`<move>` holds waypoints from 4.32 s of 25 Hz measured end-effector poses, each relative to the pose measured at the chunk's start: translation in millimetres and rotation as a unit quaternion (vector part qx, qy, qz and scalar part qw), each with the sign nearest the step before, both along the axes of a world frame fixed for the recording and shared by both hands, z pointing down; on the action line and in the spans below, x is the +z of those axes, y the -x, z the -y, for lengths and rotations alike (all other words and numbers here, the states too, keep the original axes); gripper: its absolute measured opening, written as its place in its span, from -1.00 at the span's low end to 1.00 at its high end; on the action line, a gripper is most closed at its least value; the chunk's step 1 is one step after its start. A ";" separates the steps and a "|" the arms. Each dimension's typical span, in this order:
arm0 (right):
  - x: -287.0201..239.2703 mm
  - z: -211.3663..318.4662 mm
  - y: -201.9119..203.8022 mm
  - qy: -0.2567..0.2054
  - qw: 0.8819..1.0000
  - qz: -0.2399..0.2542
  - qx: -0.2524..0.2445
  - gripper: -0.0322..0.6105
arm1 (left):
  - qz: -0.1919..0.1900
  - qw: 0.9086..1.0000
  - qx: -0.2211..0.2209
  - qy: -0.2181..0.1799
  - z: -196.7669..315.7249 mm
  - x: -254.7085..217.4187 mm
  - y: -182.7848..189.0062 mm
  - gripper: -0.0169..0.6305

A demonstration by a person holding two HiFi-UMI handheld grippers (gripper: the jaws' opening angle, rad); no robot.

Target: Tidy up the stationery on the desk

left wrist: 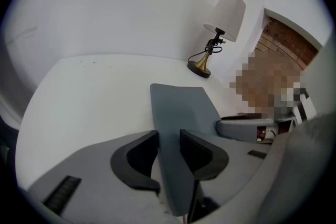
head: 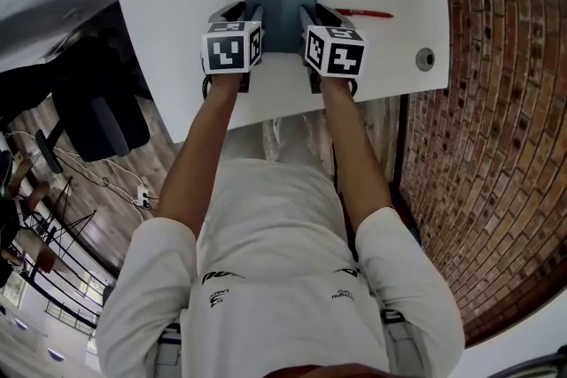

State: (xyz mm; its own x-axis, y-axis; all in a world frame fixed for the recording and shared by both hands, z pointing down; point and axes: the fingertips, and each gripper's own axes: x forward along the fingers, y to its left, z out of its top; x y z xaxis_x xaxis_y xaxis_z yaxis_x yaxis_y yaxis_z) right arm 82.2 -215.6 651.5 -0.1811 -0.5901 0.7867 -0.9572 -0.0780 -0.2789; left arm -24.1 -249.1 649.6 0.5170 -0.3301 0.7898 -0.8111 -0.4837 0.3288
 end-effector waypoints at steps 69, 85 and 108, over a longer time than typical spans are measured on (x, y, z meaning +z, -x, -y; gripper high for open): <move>-74.8 -51.6 -34.7 -0.068 0.958 -0.111 -0.257 -0.48 | -0.044 0.986 -0.126 -0.102 -97.1 -99.5 48.4 -0.94; -29.6 -66.3 -80.4 -0.004 0.806 -0.297 -0.511 -0.53 | -0.081 0.971 -0.108 -0.199 -132.9 -171.1 49.8 -0.95; 3.9 -61.9 -97.6 0.070 0.723 -0.259 -0.636 -0.74 | -0.077 0.970 -0.104 -0.205 -166.1 -174.0 39.4 -0.95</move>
